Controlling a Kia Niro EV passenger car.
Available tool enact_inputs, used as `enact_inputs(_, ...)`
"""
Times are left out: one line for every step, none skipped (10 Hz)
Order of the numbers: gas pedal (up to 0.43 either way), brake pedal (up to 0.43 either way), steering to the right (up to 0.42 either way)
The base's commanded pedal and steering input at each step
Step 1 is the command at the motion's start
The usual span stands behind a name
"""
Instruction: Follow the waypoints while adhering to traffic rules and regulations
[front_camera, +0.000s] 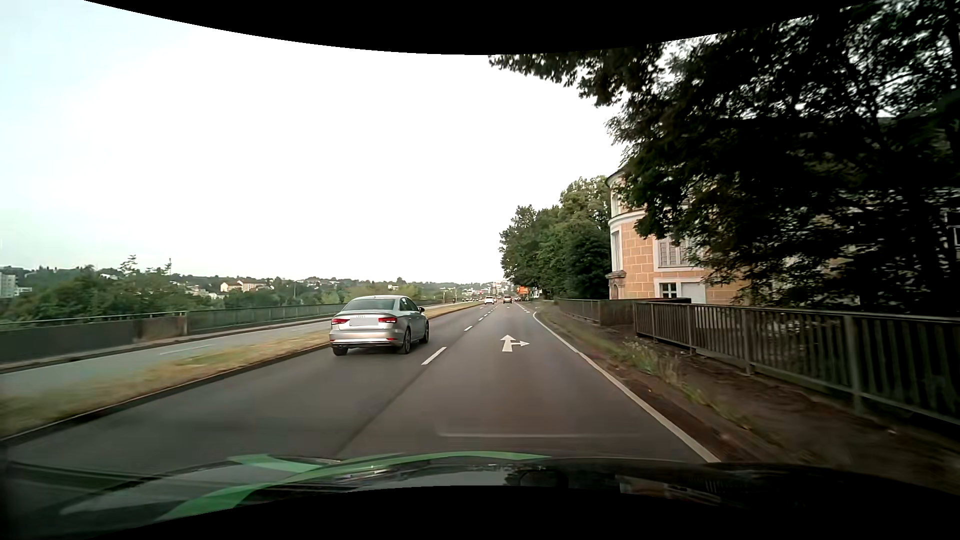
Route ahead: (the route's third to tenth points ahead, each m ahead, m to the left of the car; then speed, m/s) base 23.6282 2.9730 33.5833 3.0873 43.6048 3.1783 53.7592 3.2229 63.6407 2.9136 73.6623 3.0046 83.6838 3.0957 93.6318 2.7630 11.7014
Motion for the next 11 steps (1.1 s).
enact_inputs(0.130, 0.000, -0.002)
enact_inputs(0.130, 0.000, -0.002)
enact_inputs(0.130, 0.000, -0.002)
enact_inputs(0.130, 0.000, -0.002)
enact_inputs(0.130, 0.000, -0.002)
enact_inputs(0.130, 0.000, -0.002)
enact_inputs(0.118, 0.000, -0.002)
enact_inputs(0.118, 0.000, -0.002)
enact_inputs(0.118, 0.000, -0.002)
enact_inputs(0.110, 0.000, -0.002)
enact_inputs(0.098, 0.000, -0.002)
